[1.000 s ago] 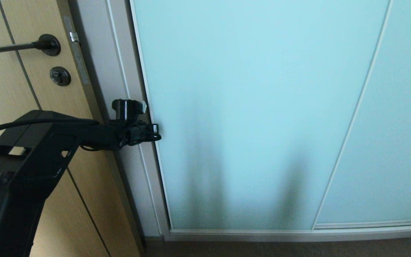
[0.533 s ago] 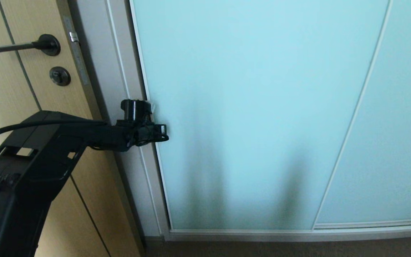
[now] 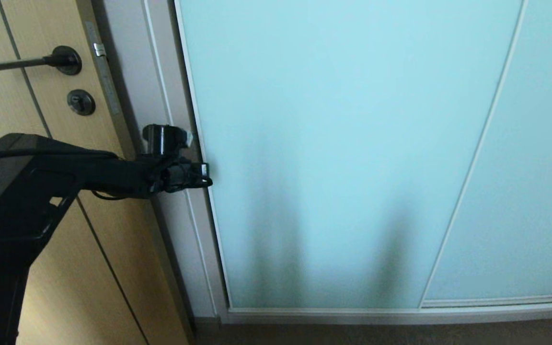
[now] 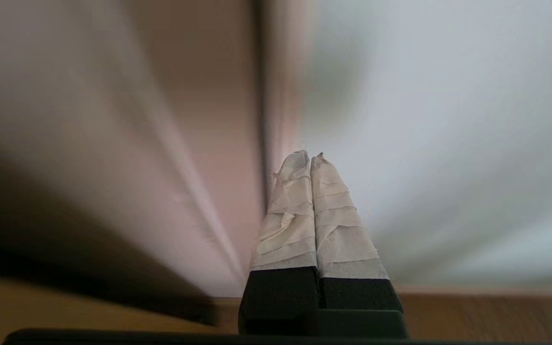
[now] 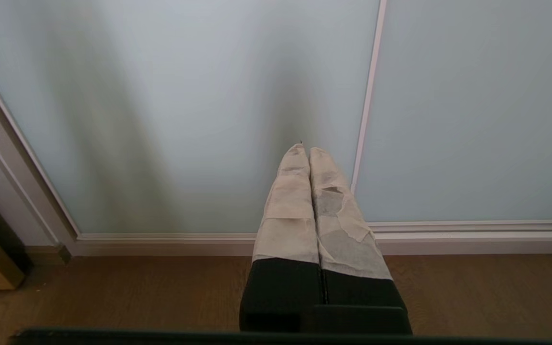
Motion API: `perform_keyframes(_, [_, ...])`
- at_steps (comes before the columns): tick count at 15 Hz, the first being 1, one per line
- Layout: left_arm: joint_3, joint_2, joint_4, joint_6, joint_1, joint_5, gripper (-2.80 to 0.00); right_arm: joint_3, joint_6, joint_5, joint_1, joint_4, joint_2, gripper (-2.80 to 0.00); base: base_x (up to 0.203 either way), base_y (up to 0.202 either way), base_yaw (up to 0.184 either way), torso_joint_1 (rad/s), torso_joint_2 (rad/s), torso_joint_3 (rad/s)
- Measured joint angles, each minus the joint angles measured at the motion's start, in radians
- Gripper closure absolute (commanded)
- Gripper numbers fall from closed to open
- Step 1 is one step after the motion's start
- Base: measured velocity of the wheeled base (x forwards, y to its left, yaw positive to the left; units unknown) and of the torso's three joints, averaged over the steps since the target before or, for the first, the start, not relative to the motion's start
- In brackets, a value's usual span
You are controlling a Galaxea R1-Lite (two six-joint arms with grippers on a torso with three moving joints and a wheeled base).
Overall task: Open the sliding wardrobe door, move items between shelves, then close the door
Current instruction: Open the door
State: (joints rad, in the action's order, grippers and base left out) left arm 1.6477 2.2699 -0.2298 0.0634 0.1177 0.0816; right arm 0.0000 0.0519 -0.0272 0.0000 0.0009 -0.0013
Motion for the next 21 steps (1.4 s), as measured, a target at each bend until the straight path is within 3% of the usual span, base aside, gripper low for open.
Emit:
perform_keyframes(4, [0.031,-0.019,0.05,-0.004,-0.02,0.005,0.0,0.0,0.0,0.0,0.0,0.0,0.0,0.0,0.0,0.0,0.0,0.0,0.0,0.0])
perform_keyframes(21, [0.251,0.16,0.057,0.006,-0.049,0.003,0.0,0.0,0.0,0.0,0.0,0.0,0.0,0.0,0.0,0.0,0.0,0.0,0.0,0.0])
